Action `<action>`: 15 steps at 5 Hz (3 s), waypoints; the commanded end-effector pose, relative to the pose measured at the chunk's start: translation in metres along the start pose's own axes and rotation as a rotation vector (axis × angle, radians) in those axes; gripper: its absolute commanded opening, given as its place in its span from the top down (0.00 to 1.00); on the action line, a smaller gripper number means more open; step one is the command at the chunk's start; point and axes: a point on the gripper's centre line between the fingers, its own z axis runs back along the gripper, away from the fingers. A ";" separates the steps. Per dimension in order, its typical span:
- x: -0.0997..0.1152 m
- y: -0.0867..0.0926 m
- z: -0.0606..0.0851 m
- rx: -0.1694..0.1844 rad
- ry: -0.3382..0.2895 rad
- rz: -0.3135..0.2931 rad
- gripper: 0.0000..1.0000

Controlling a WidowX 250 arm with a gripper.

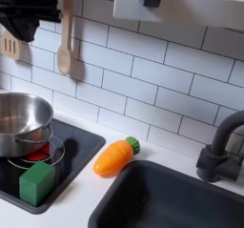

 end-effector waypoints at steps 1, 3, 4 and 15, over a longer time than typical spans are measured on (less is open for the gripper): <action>-0.028 -0.006 -0.003 -0.016 0.081 -0.007 0.00; -0.060 -0.018 0.012 -0.053 0.154 -0.033 0.00; -0.073 -0.028 0.020 -0.075 0.193 -0.053 0.00; -0.100 -0.182 0.054 -0.343 0.267 -0.351 0.00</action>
